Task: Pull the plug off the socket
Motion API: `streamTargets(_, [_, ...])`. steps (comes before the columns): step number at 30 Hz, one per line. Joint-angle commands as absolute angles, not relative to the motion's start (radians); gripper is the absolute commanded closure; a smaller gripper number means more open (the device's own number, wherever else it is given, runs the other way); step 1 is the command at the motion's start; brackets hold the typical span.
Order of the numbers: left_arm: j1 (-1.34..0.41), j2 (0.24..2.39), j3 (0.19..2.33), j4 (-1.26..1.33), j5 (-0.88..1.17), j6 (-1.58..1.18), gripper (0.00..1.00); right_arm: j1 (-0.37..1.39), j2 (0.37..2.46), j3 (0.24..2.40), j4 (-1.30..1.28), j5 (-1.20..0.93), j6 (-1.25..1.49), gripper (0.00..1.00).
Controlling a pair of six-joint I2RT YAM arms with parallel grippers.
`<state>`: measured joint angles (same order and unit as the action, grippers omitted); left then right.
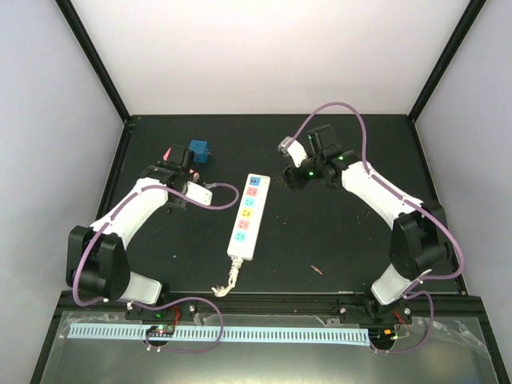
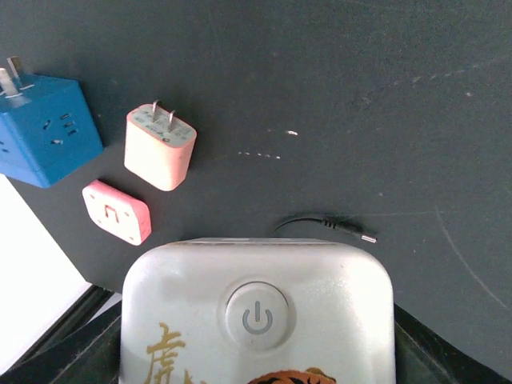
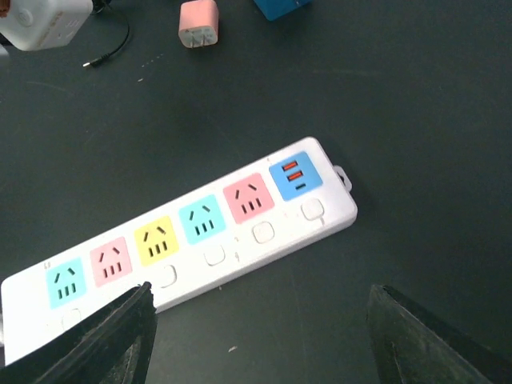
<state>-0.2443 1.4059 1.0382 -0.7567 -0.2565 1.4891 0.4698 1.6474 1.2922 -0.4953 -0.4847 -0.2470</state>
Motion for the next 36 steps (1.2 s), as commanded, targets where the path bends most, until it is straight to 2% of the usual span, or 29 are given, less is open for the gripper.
streamTargets(1, [-0.273,1.454,1.031,-0.715,-0.379,1.527,0.66,0.432,1.590,1.249,-0.490,-0.546,-0.202,0.25])
streamTargets(7, [-0.301,1.525,1.014,-0.686,-0.483,1.558,0.66,0.393,1.582,1.244,-0.481,-0.565,-0.191,0.26])
streamTargets(28, [-0.362,1.745,1.022,-0.670,-0.651,1.493,0.59,0.385,1.596,1.250,-0.480,-0.580,-0.203,0.25])
streamTargets(31, [-0.369,1.758,1.024,-0.674,-0.653,1.483,0.52,0.385,1.597,1.249,-0.480,-0.586,-0.207,0.25])
streamTargets(36, [-0.382,1.779,1.032,-0.686,-0.670,1.464,0.35,0.384,1.601,1.249,-0.482,-0.591,-0.209,0.25])
